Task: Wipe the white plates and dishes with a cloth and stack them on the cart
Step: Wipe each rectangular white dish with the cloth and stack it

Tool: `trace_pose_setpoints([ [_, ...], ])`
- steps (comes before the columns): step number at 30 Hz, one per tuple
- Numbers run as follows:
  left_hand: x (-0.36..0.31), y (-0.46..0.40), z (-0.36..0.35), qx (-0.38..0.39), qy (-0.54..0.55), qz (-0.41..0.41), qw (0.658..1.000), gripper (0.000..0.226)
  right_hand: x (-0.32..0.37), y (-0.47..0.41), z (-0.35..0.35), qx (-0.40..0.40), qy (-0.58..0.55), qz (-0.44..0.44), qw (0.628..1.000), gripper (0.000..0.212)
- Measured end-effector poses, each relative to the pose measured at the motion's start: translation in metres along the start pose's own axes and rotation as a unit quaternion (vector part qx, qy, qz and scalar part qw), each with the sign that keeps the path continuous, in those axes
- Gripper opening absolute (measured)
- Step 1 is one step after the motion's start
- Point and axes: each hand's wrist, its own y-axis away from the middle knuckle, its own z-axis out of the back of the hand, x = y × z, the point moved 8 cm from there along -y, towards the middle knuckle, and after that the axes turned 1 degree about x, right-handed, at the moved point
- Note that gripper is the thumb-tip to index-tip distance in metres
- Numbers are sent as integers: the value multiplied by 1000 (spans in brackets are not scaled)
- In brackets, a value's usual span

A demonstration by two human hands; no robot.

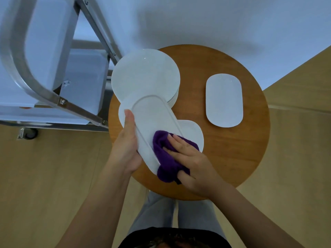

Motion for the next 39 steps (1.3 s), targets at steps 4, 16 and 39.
trace_pose_setpoints([
  [4, -19, -2, -21, 39, -39, -57, 997, 63, -34, 19, 30, -34, 81, -58, 994, 47],
  [16, 10, -4, -151, 178, -536, -171, 807, 29, -96, 54, 143, -192, -538, -387, 724, 71],
  [39, 103, -121, -152, -125, -442, 78, 885, 3, -226, 51, 124, -240, -497, -484, 680, 22],
])
